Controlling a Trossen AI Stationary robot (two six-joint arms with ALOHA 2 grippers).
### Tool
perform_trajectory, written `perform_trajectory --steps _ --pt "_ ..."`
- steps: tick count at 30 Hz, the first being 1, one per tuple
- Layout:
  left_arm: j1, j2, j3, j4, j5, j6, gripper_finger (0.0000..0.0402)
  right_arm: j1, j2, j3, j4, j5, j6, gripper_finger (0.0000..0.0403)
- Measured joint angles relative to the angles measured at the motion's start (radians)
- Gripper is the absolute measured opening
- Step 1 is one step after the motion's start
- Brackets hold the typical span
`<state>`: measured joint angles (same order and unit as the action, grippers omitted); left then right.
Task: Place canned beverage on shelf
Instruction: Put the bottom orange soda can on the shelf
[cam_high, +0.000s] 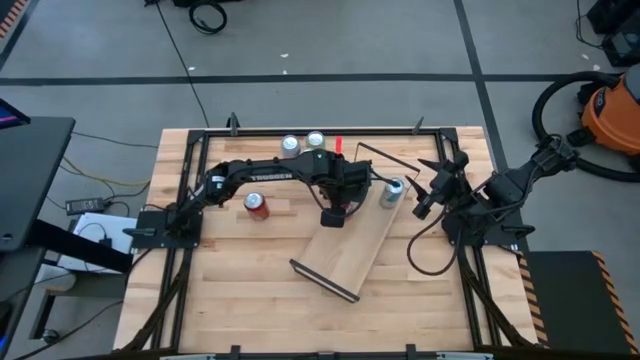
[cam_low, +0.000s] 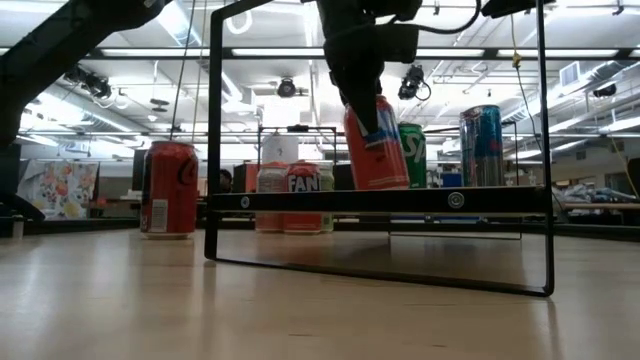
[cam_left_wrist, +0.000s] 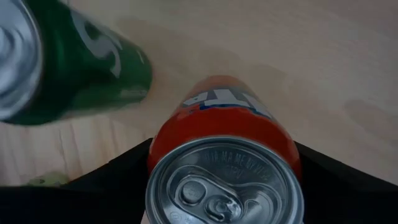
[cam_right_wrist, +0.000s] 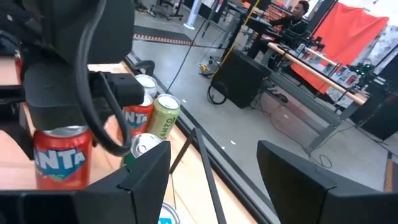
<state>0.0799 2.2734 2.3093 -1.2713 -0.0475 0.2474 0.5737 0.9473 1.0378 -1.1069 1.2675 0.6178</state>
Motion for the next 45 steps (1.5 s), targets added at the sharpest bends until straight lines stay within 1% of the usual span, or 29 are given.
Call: perform_trajectory --steps 5,10,24,27,35,41,45 --pt "0.000 0.003 0.000 0.016 -0.006 0.002 0.0327 0.005 0.001 0.000 0.015 0.000 -0.008 0.0250" --pt "0.000 0.014 0.000 0.028 -0.040 0.004 0.0328 0.007 0.001 0.000 0.022 0.000 -0.016 0.0250" --pt "0.002 0.018 0.000 0.053 -0.039 0.016 0.0331 0.007 0.001 0.000 0.025 -0.003 -0.019 0.0251" --pt "-0.001 0.018 0.000 0.073 -0.039 0.016 0.0342 0.007 0.001 0.000 0.026 -0.004 -0.019 0.0251" --pt "-0.008 0.018 0.000 0.089 -0.059 0.018 0.0394 0.007 0.001 0.000 0.029 -0.004 -0.019 0.0251" --pt "-0.010 0.015 0.000 0.077 -0.068 0.018 0.0399 0.007 0.001 0.000 0.029 -0.004 -0.019 0.0251" --pt "-0.015 0.013 0.000 0.075 -0.103 0.009 0.0400 0.007 0.001 0.000 0.030 -0.004 -0.019 0.0251"
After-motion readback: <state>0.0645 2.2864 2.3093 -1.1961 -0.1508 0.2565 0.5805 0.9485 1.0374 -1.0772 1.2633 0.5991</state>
